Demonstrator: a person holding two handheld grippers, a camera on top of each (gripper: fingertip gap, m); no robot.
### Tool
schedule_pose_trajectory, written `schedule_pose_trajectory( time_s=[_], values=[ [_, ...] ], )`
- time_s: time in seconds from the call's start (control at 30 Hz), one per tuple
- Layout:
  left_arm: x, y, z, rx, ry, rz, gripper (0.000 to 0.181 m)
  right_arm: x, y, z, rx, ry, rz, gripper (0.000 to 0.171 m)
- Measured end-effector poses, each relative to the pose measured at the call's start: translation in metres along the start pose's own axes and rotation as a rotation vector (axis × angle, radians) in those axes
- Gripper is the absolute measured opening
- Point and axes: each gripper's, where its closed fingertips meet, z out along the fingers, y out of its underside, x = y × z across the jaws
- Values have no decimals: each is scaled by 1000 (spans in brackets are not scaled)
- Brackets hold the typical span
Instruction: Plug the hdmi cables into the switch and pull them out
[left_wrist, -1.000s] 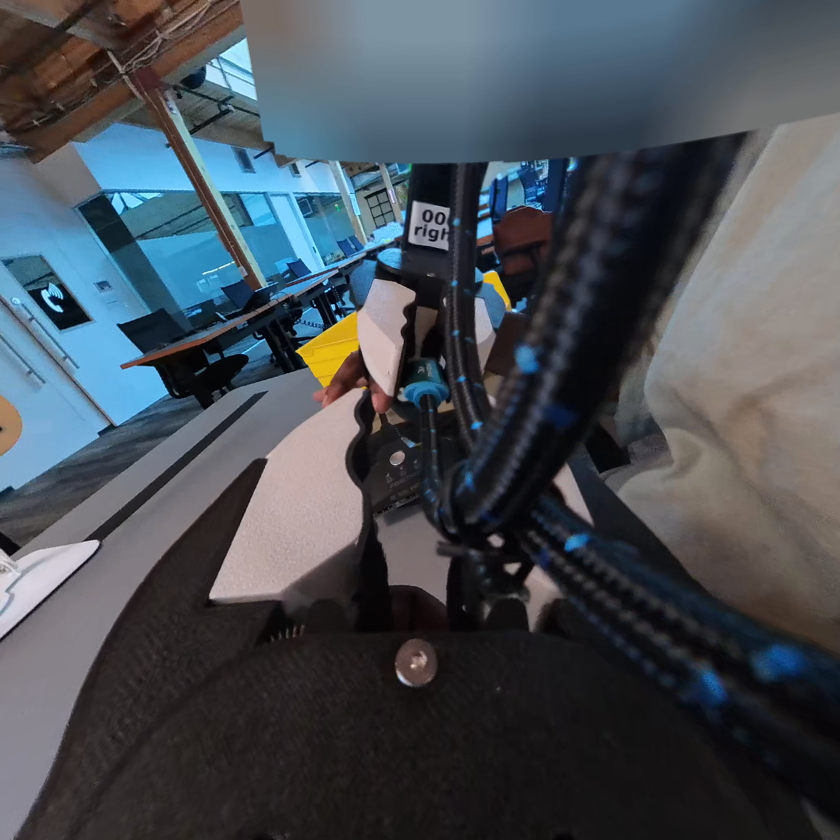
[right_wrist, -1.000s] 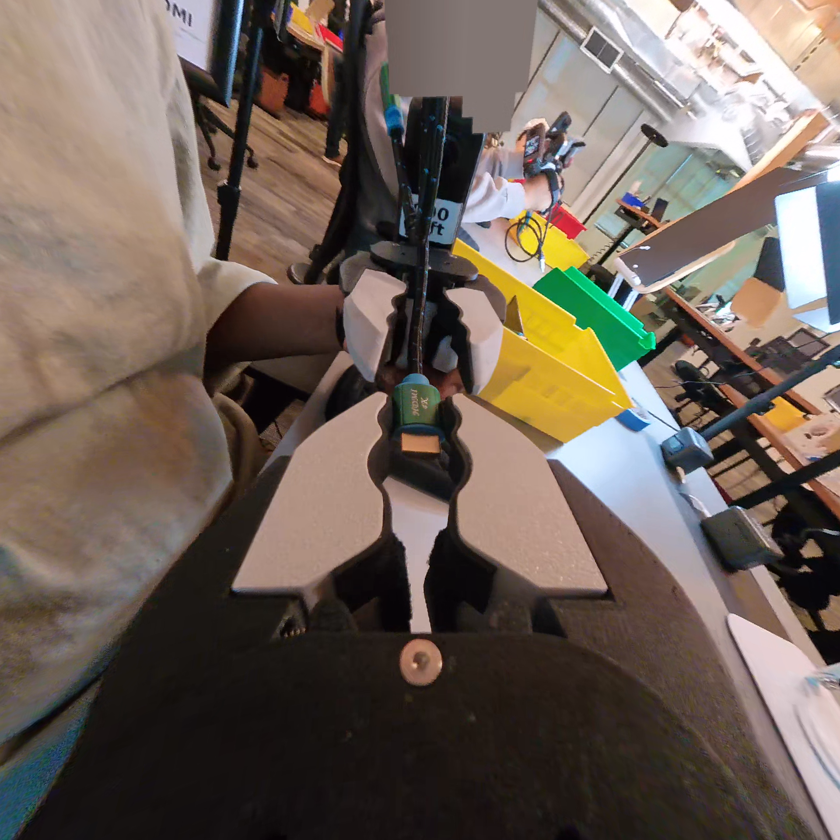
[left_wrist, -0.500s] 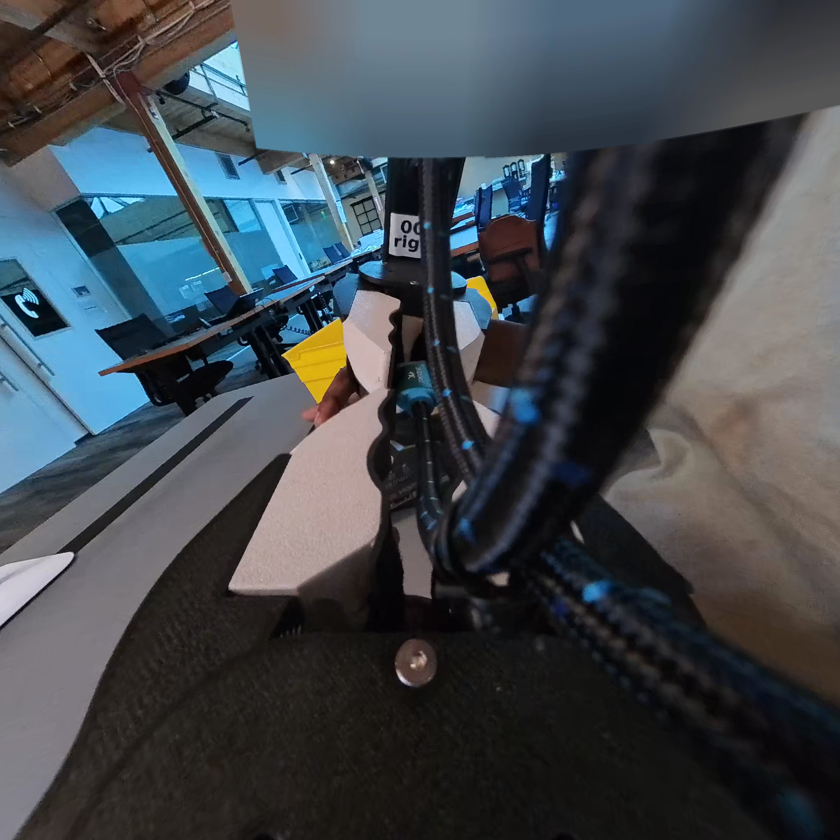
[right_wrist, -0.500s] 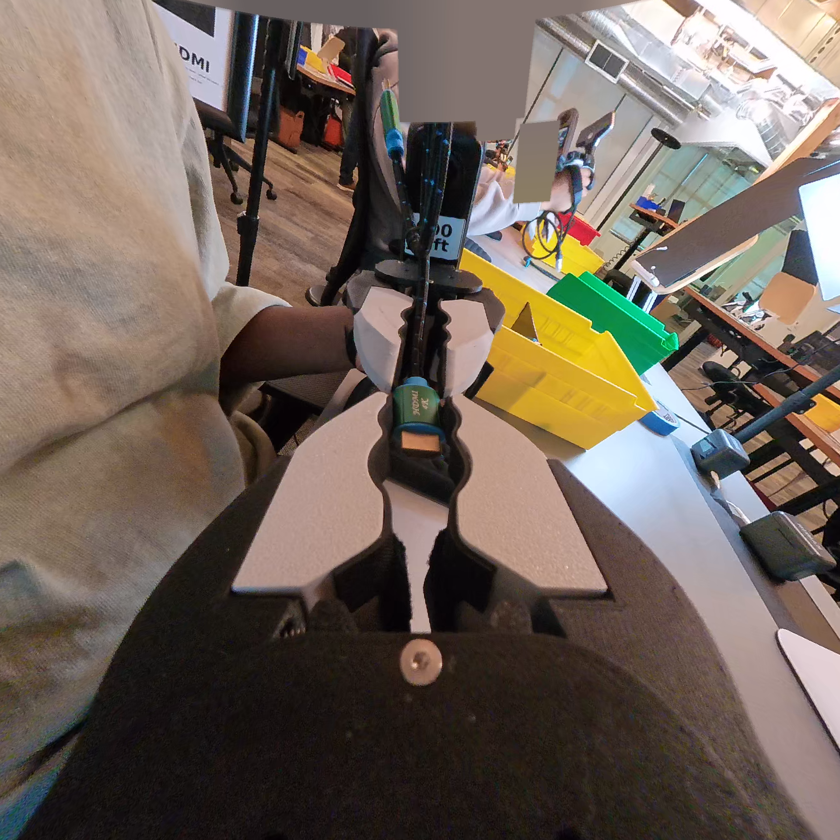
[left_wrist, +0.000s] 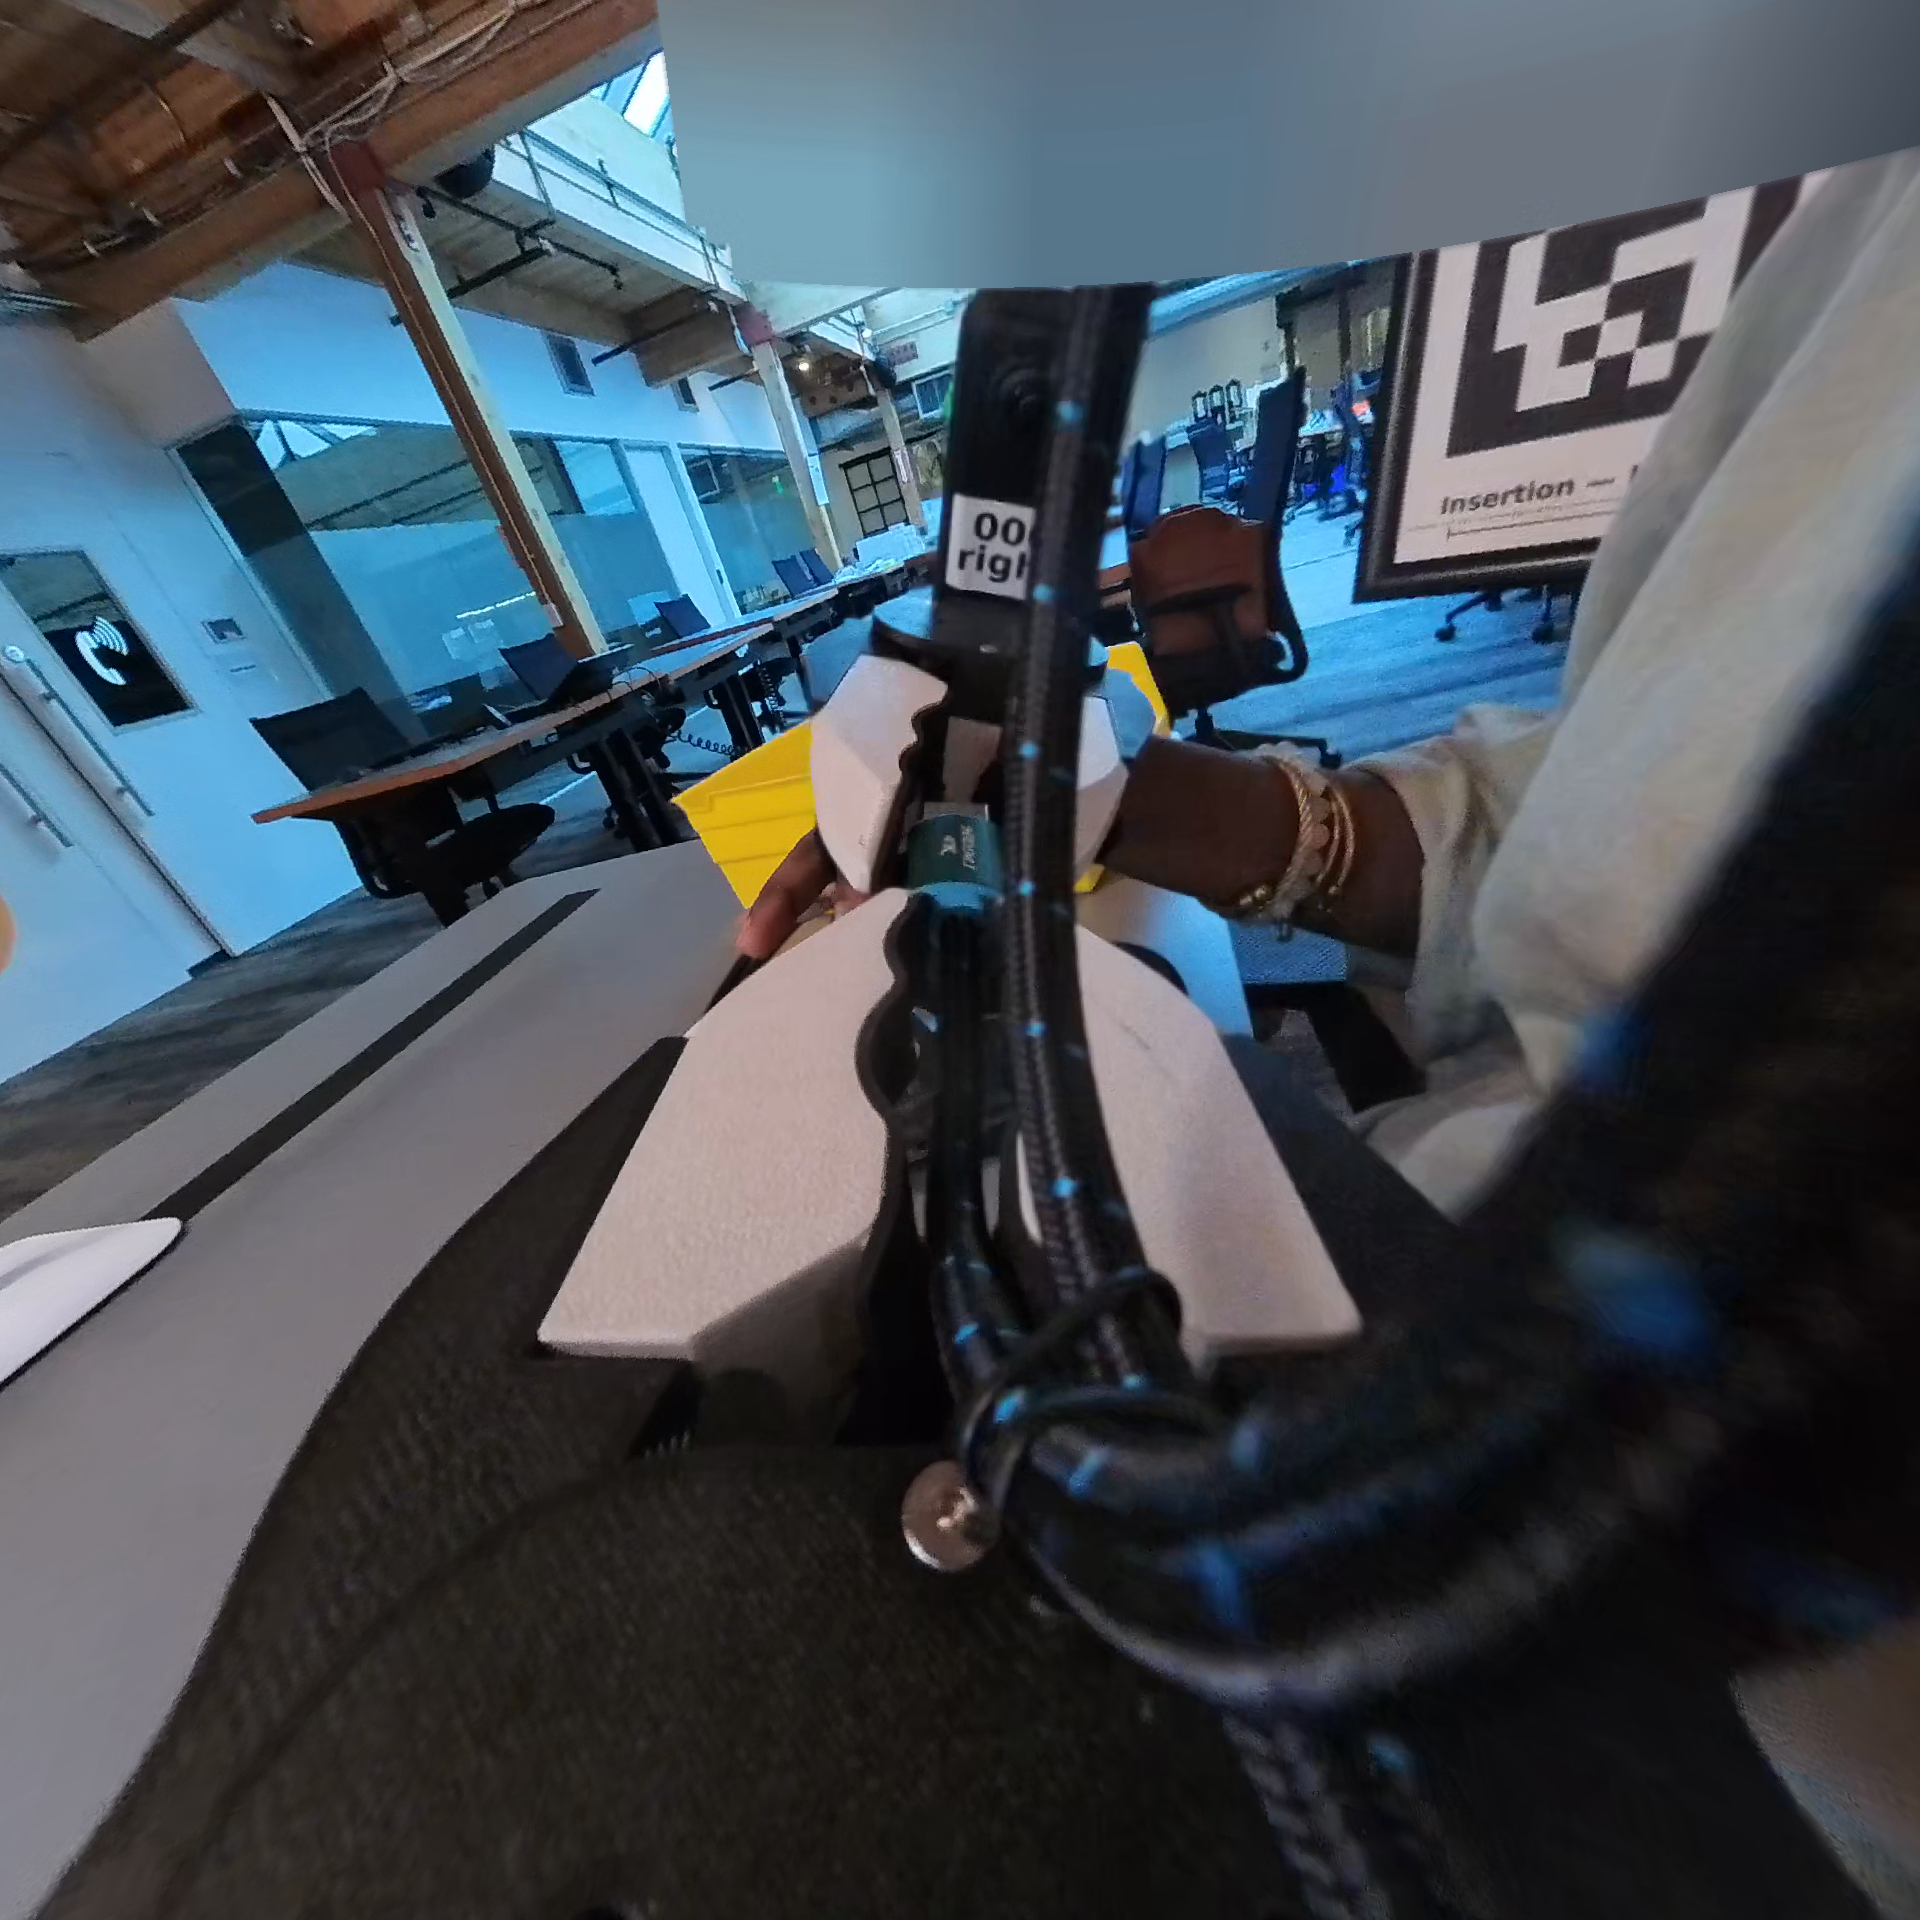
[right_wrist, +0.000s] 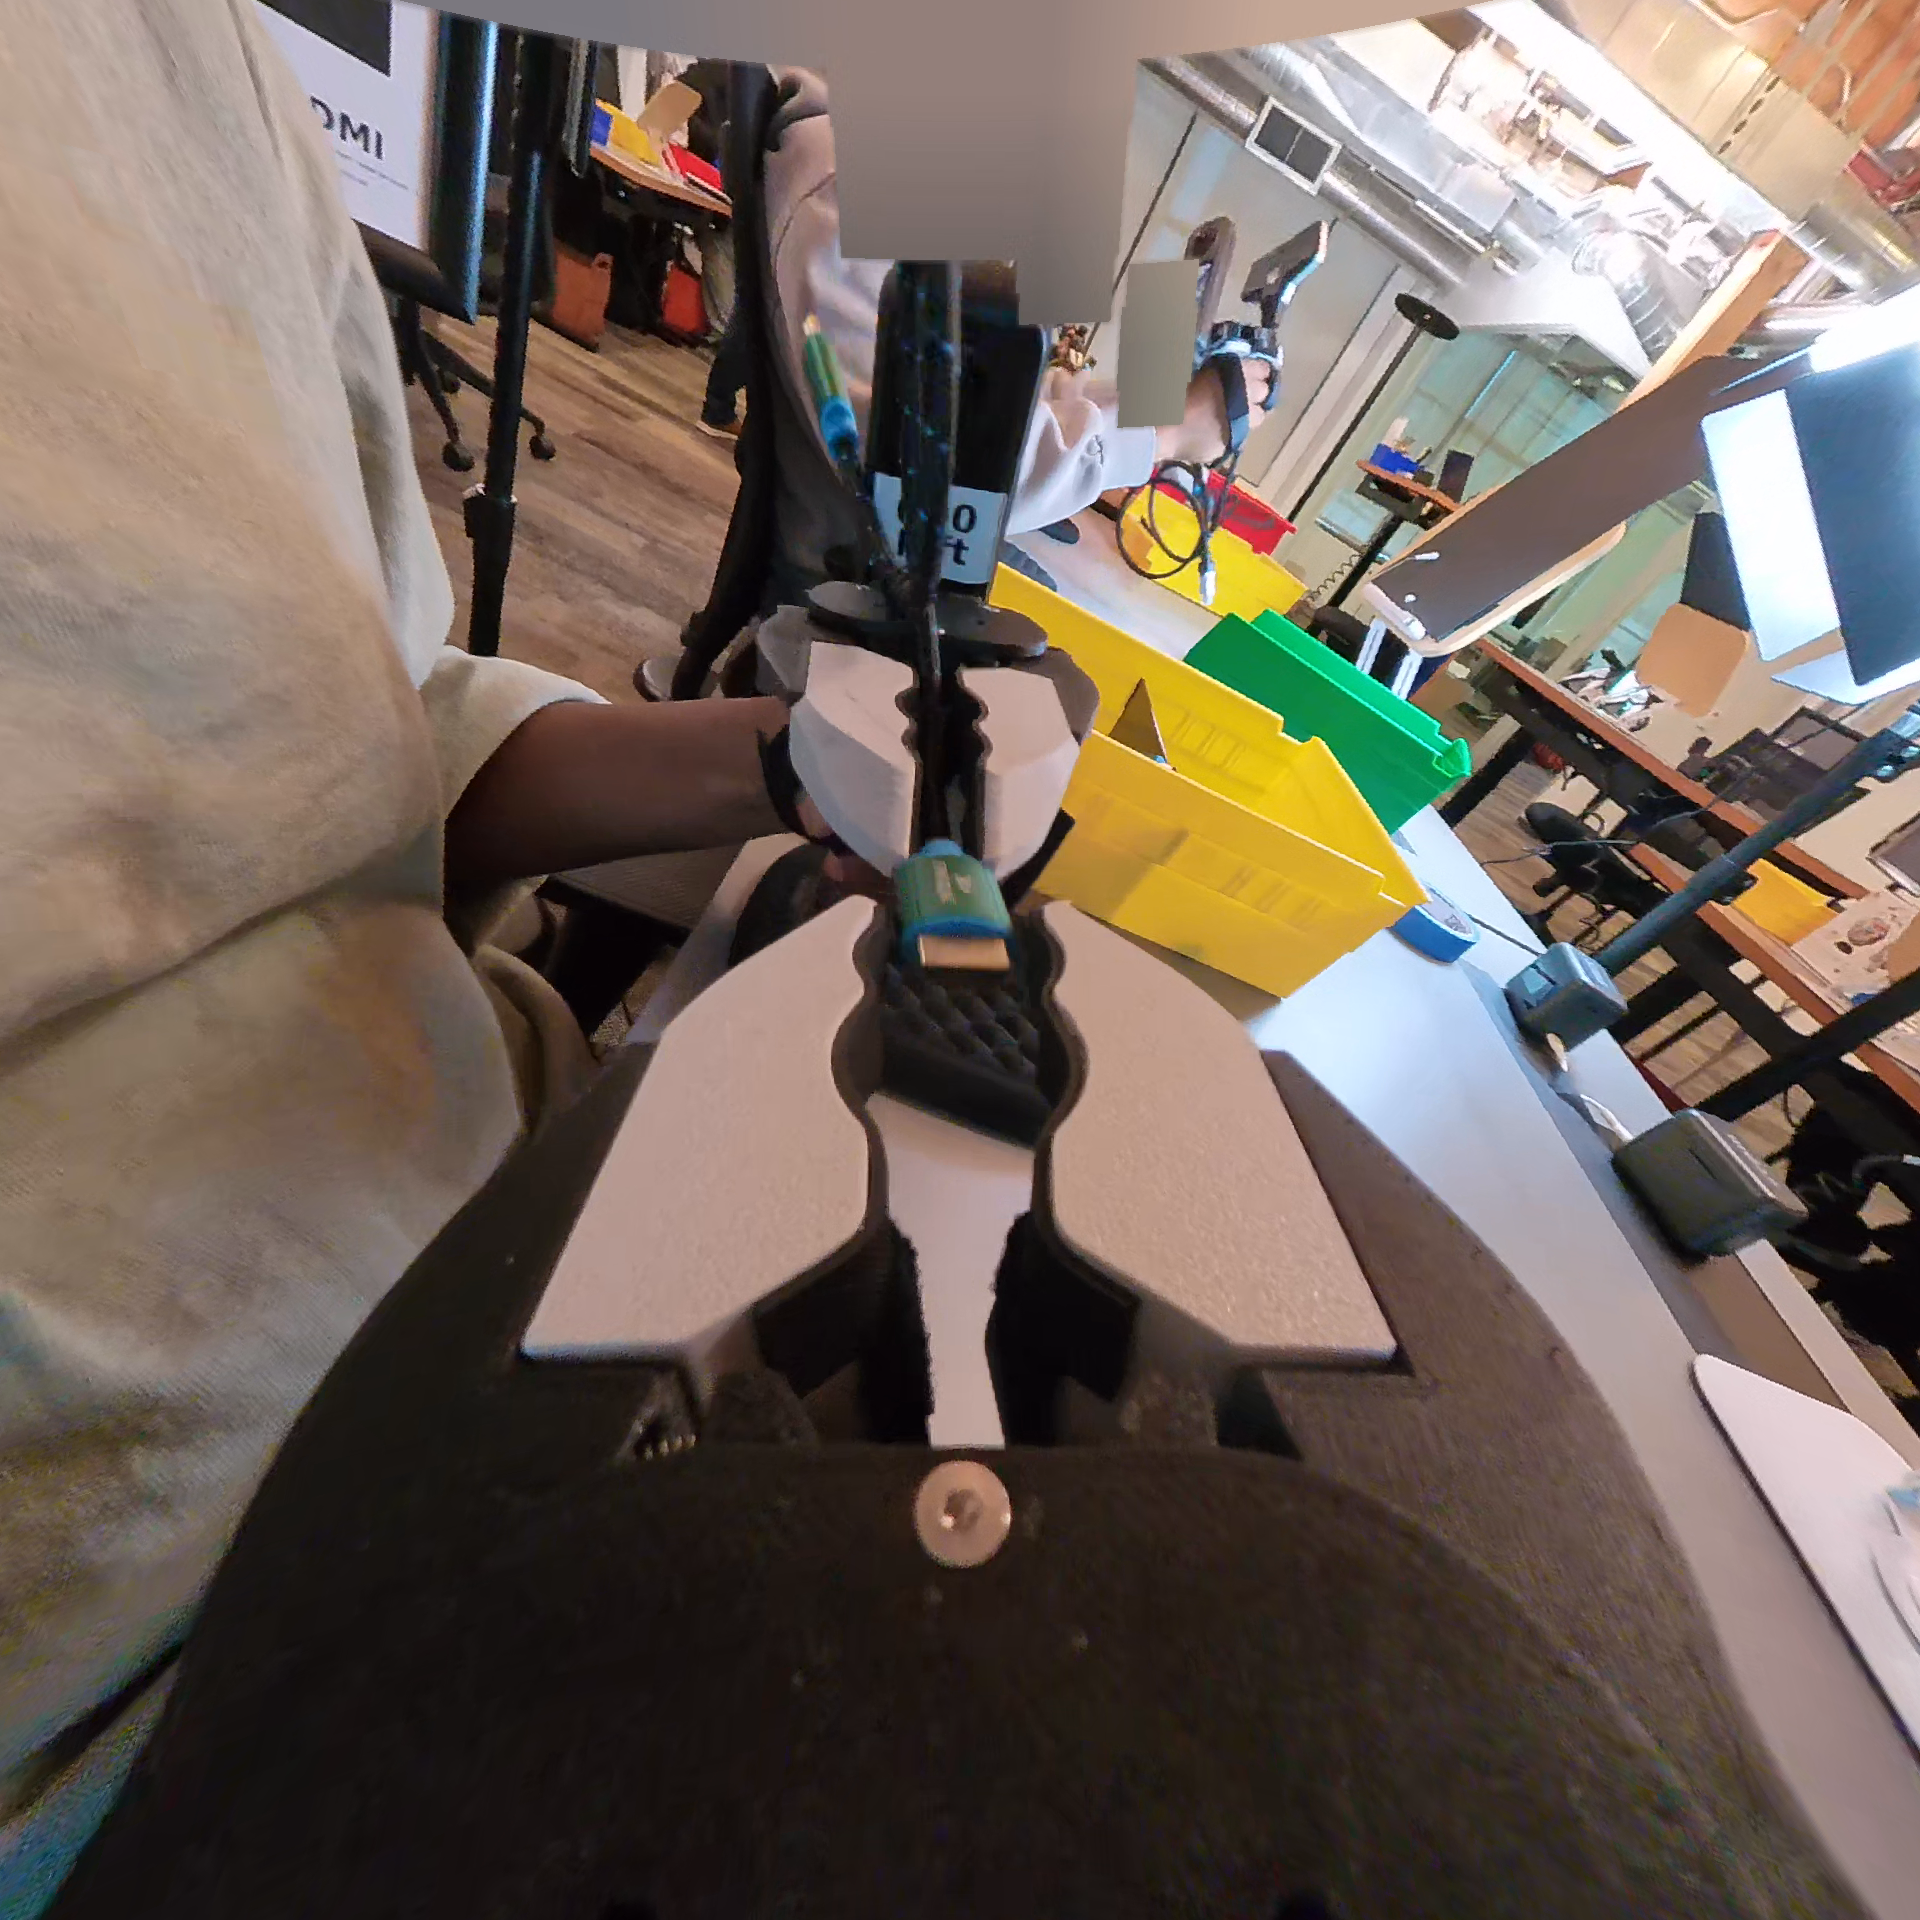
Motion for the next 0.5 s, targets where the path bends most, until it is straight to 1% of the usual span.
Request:
schedule_pose_trajectory(
  time_s=[0.2, 0.37, 0.47, 0.5],
  values=[
    [1, 3, 0, -33, 10, -10, 11, -2, 3, -2, -28, -2, -44, 21],
    [4, -1, 2, -6, 19, -11, 13, -3, -1, -4, 13, -10, -44, 20],
    [9, -1, 3, -7, 53, -21, 26, -2, -2, -6, 48, -1, -25, 21],
    [6, -1, 3, -12, 33, -24, 34, -3, -2, -6, 62, -9, -13, 20]
  ],
)
